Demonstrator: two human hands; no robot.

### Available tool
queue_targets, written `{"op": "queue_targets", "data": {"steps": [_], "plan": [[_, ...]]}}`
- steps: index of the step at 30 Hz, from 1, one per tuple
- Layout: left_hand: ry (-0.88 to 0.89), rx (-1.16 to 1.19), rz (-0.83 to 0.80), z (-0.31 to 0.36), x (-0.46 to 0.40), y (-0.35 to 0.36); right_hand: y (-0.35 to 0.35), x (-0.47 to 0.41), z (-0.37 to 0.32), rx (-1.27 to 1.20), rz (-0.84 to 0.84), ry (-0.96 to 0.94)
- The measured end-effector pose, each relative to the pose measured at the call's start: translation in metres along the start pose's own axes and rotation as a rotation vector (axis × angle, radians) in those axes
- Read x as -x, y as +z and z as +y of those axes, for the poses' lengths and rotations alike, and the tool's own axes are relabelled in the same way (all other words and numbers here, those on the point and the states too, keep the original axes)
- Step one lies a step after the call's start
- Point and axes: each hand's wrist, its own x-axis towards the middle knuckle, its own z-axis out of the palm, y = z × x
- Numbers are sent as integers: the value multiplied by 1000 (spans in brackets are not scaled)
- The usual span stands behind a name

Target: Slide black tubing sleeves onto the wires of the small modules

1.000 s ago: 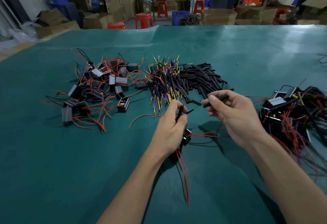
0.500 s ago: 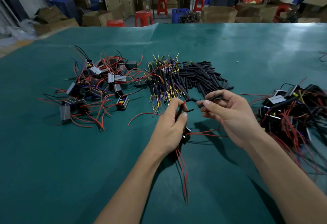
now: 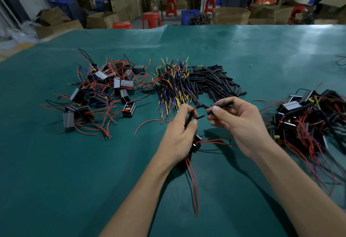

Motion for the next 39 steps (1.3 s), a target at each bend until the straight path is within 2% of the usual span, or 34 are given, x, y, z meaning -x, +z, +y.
{"op": "queue_targets", "data": {"steps": [7, 11, 16, 25, 28, 32, 36, 39], "plan": [[0, 1, 0, 2, 1, -1, 10, 4, 10, 93, -35, -25], [-73, 33, 16, 4, 0, 2, 17, 6, 19, 304, -6, -114], [-52, -96, 26, 11, 3, 5, 22, 7, 21, 500, 36, -225], [-36, -80, 20, 14, 5, 4, 26, 4, 21, 585, -114, -175], [20, -116, 41, 13, 4, 3, 25, 4, 21, 487, -150, -138], [1, -166, 42, 12, 4, 2, 18, 4, 13, 218, -36, -136], [9, -164, 28, 13, 5, 2, 15, 4, 6, 204, 7, -185], [16, -140, 26, 11, 6, 2, 15, 5, 5, 155, 26, -139]]}}
